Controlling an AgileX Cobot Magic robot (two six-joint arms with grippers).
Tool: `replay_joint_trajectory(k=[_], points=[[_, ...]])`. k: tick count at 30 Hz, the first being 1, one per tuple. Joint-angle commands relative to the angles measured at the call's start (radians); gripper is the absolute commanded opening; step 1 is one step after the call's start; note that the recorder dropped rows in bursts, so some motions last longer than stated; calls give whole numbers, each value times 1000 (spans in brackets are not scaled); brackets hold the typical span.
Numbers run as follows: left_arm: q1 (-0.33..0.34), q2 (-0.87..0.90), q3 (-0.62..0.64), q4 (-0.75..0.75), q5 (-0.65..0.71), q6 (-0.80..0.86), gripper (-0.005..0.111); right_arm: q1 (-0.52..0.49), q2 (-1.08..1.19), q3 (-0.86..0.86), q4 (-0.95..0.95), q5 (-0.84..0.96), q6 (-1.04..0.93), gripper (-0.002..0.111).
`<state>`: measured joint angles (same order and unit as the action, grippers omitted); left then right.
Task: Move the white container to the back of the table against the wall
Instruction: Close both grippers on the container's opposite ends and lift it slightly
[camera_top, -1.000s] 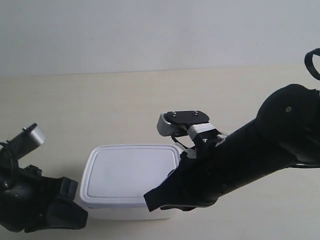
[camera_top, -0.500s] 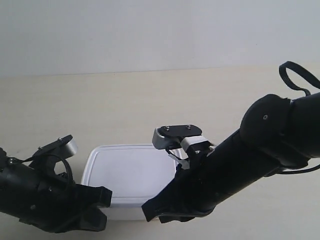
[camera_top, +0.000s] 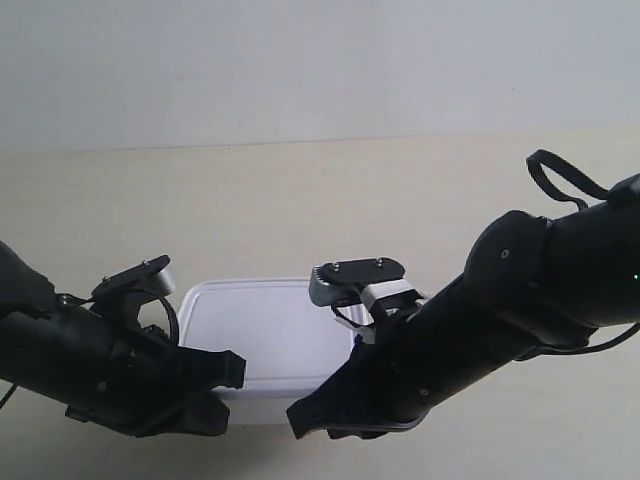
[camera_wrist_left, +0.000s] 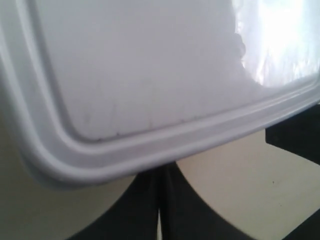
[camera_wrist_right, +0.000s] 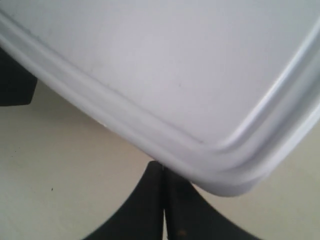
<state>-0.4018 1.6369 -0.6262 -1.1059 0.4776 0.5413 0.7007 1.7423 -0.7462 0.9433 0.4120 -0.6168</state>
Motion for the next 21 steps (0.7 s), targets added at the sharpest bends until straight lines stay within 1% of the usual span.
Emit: replay_joint_trajectory(k=[1,13,21], points=[[-7,17,-22,-1,-40,5,0,4,2,-9,-1,-69,-10,0],[-5,80,-87,11,-82,5,0,4,74,-158,-89,-38,-9,0],[-5,86,-114,19,-151,5,0,4,104,-169,-112,-90,-6,0]])
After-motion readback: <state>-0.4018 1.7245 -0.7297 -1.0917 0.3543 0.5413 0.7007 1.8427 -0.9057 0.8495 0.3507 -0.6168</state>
